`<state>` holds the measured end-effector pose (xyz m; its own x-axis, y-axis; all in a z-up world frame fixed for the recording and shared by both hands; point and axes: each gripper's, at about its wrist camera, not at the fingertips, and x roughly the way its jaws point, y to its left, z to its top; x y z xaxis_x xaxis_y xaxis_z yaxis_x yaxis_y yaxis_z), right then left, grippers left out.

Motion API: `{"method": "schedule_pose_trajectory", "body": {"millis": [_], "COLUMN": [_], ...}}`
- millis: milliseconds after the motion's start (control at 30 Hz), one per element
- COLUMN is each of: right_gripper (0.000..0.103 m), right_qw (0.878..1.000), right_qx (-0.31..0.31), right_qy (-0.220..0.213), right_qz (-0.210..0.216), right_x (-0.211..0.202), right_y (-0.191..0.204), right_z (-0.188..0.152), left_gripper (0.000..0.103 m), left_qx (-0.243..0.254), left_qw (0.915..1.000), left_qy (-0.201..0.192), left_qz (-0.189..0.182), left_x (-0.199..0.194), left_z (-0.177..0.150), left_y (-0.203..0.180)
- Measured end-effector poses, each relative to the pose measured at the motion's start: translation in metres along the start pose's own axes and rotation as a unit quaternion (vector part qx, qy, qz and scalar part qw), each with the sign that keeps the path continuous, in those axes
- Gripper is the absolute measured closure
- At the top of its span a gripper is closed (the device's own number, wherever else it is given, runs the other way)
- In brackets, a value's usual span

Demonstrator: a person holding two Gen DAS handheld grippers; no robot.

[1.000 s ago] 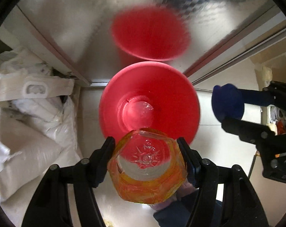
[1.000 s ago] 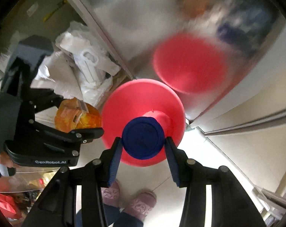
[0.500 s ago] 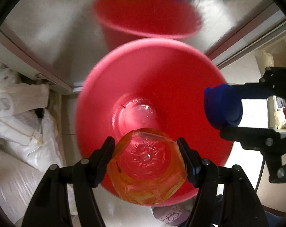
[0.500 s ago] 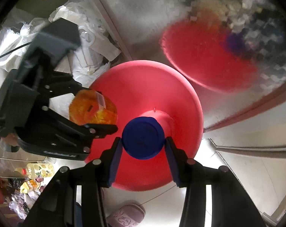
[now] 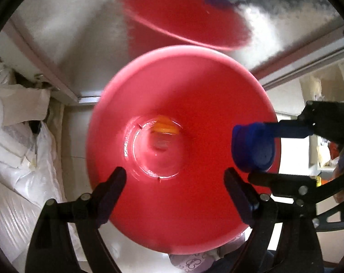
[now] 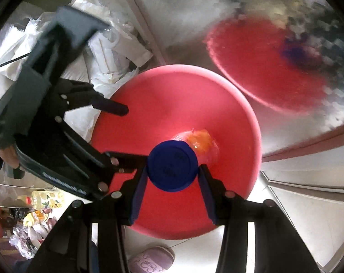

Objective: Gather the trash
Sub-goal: 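Open the left tool and right tool to drop jar and lid into the red bin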

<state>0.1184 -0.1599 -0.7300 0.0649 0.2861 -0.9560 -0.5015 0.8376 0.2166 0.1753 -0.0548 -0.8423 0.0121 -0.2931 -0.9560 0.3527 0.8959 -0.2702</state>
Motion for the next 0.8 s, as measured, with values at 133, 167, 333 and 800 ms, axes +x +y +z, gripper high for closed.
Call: {"method": "schedule_pose_trajectory", "body": {"millis": [133, 167, 333, 800], "right_gripper": [0.059, 0.059, 0.039, 0.038], "right_qw": [1.0, 1.0, 1.0, 0.999], "right_qx": [-0.012, -0.01, 0.007, 0.016], "right_qy": [-0.001, 0.0, 0.007, -0.021], "right_qz": [-0.007, -0.01, -0.014, -0.024], "right_x": [0.001, 0.004, 0.005, -0.071], "right_y": [0.003, 0.001, -0.001, 0.021], "right_z": [-0.001, 0.0, -0.003, 0.001], "left_gripper": [0.017, 0.017, 0.017, 0.012], "left_qx": [0.021, 0.026, 0.034, 0.05], "left_qw": [0.9996, 0.9995, 0.9989, 0.997], "left_qy": [-0.003, -0.003, -0.005, -0.042], "left_qz": [0.017, 0.02, 0.032, 0.041], "left_x": [-0.006, -0.007, -0.012, -0.099], "left_z": [-0.006, -0.008, -0.015, -0.016], "left_y": [0.002, 0.0, -0.004, -0.032]}}
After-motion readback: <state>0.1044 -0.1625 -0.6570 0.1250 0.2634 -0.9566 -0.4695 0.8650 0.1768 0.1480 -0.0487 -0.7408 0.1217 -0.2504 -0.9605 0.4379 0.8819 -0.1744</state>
